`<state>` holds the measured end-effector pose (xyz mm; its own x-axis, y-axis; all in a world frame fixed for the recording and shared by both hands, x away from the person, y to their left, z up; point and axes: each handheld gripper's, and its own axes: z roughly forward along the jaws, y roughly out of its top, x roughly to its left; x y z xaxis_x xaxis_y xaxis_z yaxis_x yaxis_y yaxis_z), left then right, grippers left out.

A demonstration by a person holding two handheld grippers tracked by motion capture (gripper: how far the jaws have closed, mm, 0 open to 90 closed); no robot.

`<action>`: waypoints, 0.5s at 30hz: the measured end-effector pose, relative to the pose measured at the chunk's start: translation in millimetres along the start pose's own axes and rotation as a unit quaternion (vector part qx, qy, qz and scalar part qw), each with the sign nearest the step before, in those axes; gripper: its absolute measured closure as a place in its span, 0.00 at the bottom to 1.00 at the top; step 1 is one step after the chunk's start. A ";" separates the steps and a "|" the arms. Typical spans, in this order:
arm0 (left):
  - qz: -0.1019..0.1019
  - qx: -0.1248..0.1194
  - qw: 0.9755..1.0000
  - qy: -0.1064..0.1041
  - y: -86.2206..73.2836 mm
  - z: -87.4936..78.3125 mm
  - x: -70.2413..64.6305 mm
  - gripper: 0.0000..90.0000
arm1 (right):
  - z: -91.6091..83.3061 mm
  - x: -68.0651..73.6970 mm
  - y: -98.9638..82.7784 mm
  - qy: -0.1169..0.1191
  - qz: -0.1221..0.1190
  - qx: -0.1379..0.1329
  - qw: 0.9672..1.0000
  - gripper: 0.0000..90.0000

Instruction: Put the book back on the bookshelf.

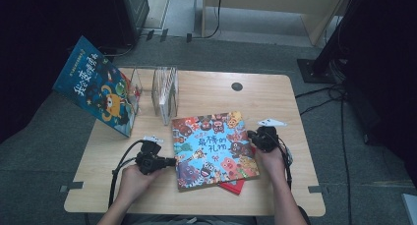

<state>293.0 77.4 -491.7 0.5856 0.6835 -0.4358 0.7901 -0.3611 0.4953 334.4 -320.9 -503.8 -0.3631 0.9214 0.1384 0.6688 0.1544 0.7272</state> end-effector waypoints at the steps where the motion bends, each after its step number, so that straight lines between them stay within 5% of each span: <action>1: 0.002 0.001 1.000 0.000 0.0 0.5 -1.2 1.00 | -1.6 -1.1 0.3 0.005 0.002 -0.007 1.000 1.00; 15: 0.039 0.021 0.998 -0.038 13.1 29.4 -31.5 1.00 | -32.0 -10.9 -17.5 0.009 0.010 -0.027 1.000 1.00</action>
<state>290.1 32.5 -493.6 0.6558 0.6033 -0.4538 0.7481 -0.4384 0.4982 305.9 -345.1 -496.5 -0.3618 0.9175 0.1654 0.6406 0.1158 0.7591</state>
